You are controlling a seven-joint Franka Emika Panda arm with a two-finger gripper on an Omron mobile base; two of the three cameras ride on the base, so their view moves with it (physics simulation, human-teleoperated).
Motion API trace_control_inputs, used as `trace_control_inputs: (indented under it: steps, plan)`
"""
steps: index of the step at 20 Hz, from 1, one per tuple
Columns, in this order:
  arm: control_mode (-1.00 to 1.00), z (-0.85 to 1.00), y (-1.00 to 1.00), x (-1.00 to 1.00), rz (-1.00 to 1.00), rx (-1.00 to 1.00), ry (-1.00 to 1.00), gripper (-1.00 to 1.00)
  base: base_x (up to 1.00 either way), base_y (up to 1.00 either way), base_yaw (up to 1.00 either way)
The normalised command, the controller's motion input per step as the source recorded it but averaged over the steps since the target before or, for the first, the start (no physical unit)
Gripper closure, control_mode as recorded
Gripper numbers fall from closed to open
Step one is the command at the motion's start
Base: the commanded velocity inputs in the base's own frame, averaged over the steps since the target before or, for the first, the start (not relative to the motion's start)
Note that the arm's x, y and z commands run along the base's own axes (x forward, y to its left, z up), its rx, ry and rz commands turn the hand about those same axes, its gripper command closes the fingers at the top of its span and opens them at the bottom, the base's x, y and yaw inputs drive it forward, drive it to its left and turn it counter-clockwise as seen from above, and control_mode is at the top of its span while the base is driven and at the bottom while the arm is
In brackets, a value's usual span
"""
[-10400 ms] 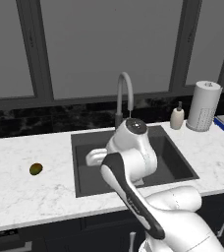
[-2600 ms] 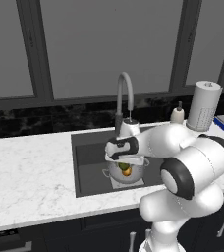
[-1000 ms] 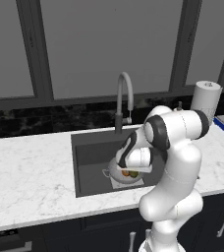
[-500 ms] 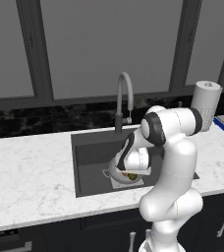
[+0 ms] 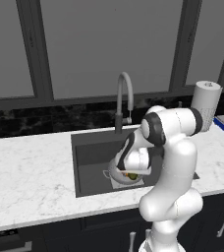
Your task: Put the colander in the sink, put the peach, mango in the colander, and turn on the sink faucet and pour water over the colander.
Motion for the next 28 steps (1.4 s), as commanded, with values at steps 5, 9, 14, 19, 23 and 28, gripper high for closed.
trace_control_inputs:
  steps: [5, 9, 14, 19, 23, 28]
  plan:
    - [-1.0, 0.57, -0.1, 0.03, 0.01, 0.0, -0.09, -1.0, 0.0, 0.0, 0.0]
    - [-1.0, 0.92, -0.22, -0.19, 0.02, 0.0, -0.09, -1.0, 0.0, 0.0, 0.0]
    - [-1.0, 0.85, -0.48, -0.13, 0.11, 0.01, -0.14, -1.0, 0.0, 0.0, 0.0]
    - [-1.0, 0.7, -0.35, 0.02, 0.15, 0.01, -0.21, -1.0, 0.0, 0.0, 0.0]
    - [-1.0, 0.51, -0.04, -0.09, 0.12, 0.0, -0.37, -1.0, 0.0, 0.0, 0.0]
    - [-1.0, 0.45, -0.02, -0.01, 0.11, 0.0, -0.47, -1.0, 0.0, 0.0, 0.0]
